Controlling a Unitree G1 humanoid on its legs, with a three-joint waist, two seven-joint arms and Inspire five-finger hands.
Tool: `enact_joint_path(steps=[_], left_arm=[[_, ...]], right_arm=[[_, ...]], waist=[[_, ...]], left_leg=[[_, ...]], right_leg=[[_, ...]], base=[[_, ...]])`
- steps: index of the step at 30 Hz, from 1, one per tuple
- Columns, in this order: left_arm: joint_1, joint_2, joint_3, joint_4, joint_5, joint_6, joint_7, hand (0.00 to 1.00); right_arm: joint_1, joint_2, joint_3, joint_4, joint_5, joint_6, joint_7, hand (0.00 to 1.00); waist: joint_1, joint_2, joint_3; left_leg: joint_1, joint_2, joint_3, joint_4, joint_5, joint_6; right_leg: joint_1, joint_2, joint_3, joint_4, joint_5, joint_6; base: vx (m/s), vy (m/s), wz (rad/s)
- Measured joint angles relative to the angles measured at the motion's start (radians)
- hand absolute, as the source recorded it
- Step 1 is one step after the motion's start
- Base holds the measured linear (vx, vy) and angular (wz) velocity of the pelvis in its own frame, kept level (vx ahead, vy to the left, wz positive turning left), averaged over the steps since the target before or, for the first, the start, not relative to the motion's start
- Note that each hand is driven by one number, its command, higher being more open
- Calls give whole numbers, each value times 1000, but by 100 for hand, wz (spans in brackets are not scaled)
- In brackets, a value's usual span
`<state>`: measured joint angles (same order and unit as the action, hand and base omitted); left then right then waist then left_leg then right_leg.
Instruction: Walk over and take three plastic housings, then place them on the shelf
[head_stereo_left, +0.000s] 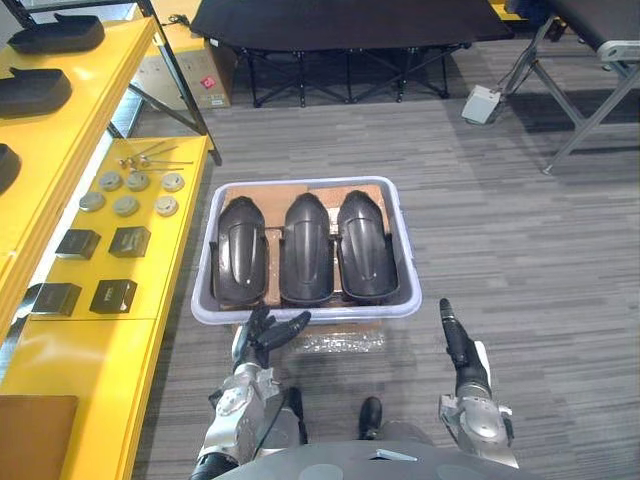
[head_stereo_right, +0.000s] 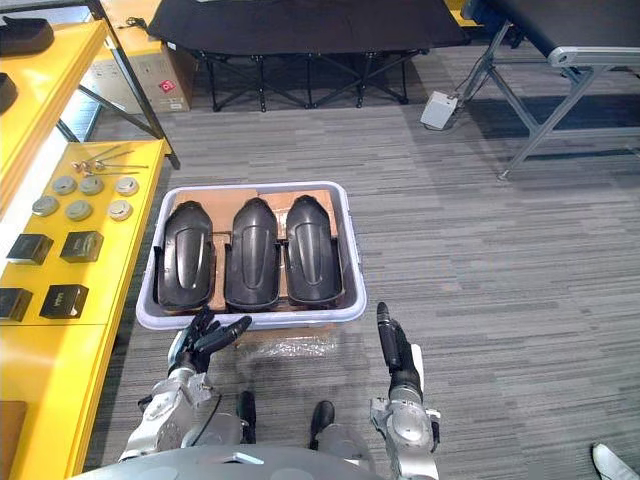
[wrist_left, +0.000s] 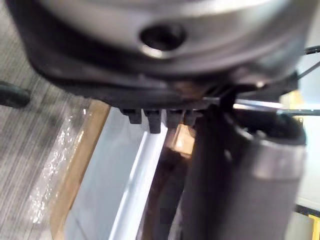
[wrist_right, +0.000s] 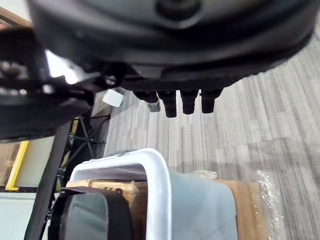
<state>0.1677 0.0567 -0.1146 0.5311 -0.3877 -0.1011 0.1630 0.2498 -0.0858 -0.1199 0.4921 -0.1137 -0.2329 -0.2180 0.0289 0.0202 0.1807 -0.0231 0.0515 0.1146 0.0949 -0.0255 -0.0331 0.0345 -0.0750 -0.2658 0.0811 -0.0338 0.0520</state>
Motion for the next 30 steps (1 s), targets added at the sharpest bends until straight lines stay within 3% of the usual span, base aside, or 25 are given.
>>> enact_joint_path(steps=[2,5,7,11,15,19,23,26,30], left_arm=[[9,16,3,9,0,16,21,100],[41,37,29,23,5,15,53,100],[75,31,86,68,3,19,94,100],[156,-17,264,136,-27,12,193,100],[276,-42,354,208,71,-14,215,100],[349,-85,405,288,86,-25,194,100],[328,-93,404,296,89,-36,141,100],[271,-79,399,264,117,-80,84,100],[203,-16,265,56,124,-103,-23,100]], right_arm=[[41,24,-32,-95,-34,-31,-11,0],[91,37,-47,-264,-84,-92,-48,0],[77,35,-59,-370,-119,-121,-101,0],[39,32,-87,-482,-104,-125,-166,0],[49,32,-87,-486,-87,-44,-200,0],[57,34,-89,-416,-87,73,-236,0],[17,30,-104,-290,-65,159,-249,0],[-49,-4,-133,-137,-27,204,-249,0],[-218,-119,-237,38,72,228,-249,0]], waist=[[-12,-5,0],[-7,-42,-6],[-3,-64,-8],[25,-68,-10],[33,-41,-13],[49,-38,-14],[48,-41,-14],[48,-40,-13],[49,-34,36]], left_leg=[[22,-9,-41,-27,6,9],[27,-23,-95,-67,33,16],[17,-38,-114,-93,57,20],[8,-65,-140,-124,86,25],[18,-74,-182,-183,127,19],[16,-79,-190,-183,134,26],[12,-81,-195,-183,137,29],[1,-82,-196,-183,139,30],[-47,-83,-209,-183,162,27]], right_leg=[[-2,-11,4,64,-21,2],[2,-17,25,77,-29,2],[1,-27,23,56,-32,5],[9,-41,22,19,-52,12],[13,-52,-9,18,-70,22],[19,-55,-13,13,-69,28],[22,-55,-15,5,-64,35],[16,-55,-14,4,-62,37],[-25,-56,-30,10,-41,33]], base=[[90,87,64],[33,56,51],[-13,26,33],[-56,8,20],[-91,0,35],[-51,23,8],[-19,8,5],[-7,1,2],[-18,9,9]])
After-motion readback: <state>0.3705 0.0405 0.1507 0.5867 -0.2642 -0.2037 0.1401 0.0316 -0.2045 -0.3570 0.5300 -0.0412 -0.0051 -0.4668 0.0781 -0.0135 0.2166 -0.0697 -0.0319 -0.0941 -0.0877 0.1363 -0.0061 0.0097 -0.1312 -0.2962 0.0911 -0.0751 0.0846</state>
